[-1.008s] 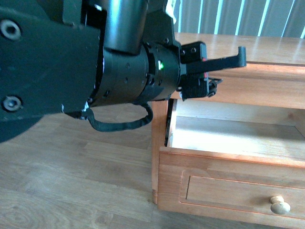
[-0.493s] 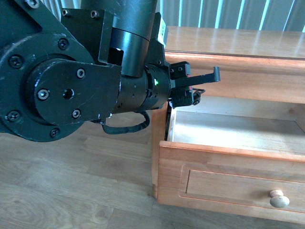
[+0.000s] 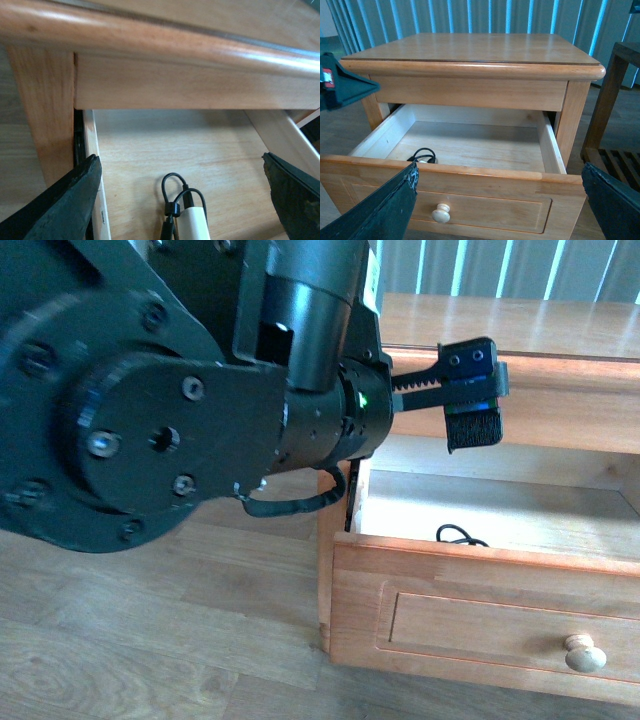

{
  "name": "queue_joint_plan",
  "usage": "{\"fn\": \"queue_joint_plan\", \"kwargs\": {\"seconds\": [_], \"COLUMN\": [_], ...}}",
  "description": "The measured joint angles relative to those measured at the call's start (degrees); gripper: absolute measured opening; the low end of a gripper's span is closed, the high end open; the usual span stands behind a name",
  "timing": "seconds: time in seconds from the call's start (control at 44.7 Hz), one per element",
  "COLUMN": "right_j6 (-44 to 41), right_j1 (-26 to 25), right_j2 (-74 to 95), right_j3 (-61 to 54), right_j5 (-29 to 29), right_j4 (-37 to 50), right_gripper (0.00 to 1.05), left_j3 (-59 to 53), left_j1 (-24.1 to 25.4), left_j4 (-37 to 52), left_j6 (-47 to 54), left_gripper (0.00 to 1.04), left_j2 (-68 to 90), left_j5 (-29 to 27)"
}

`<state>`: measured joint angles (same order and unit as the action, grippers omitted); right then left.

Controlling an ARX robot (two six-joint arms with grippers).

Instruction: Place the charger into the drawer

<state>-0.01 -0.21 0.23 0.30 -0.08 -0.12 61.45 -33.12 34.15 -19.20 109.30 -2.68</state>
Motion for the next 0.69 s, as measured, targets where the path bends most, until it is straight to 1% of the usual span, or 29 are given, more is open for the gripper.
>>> {"fn": "queue_joint_plan", "kwargs": {"seconds": [0.134,0.314,0.448,0.56,0.649,0.694], "right_j6": [0.0,0.0,0.0,0.0,0.0,0.0], "right_j1": [0.0,0.0,0.0,0.0,0.0,0.0], "right_j2": [0.0,0.0,0.0,0.0,0.0,0.0], "right_j3": [0.0,0.0,0.0,0.0,0.0,0.0], "right_j5": [0.0,0.0,0.0,0.0,0.0,0.0], "right_j4": [0.0,0.0,0.0,0.0,0.0,0.0], "right_gripper": [0.96,0.96,0.96,0.96,0.96,0.96], "left_j3": [-5.4,-14.5,-22.4,-28.3,-32.3,-35.3], "left_j1": [0.9,4.5,8.6,10.9,12.5,14.1], "left_j4": [0.0,-2.9,-8.0,-12.3,-14.5,-16.8], "left_j6": [0.9,3.5,5.6,5.4,3.8,2.3], "left_gripper": [0.99,0.99,0.99,0.99,0.99,0.99], "left_j2": [-9.0,-23.8,-38.4,-49.2,-56.5,-62.2], "left_j5": [-1.3,-4.9,-8.2,-10.4,-10.3,-10.5]}}
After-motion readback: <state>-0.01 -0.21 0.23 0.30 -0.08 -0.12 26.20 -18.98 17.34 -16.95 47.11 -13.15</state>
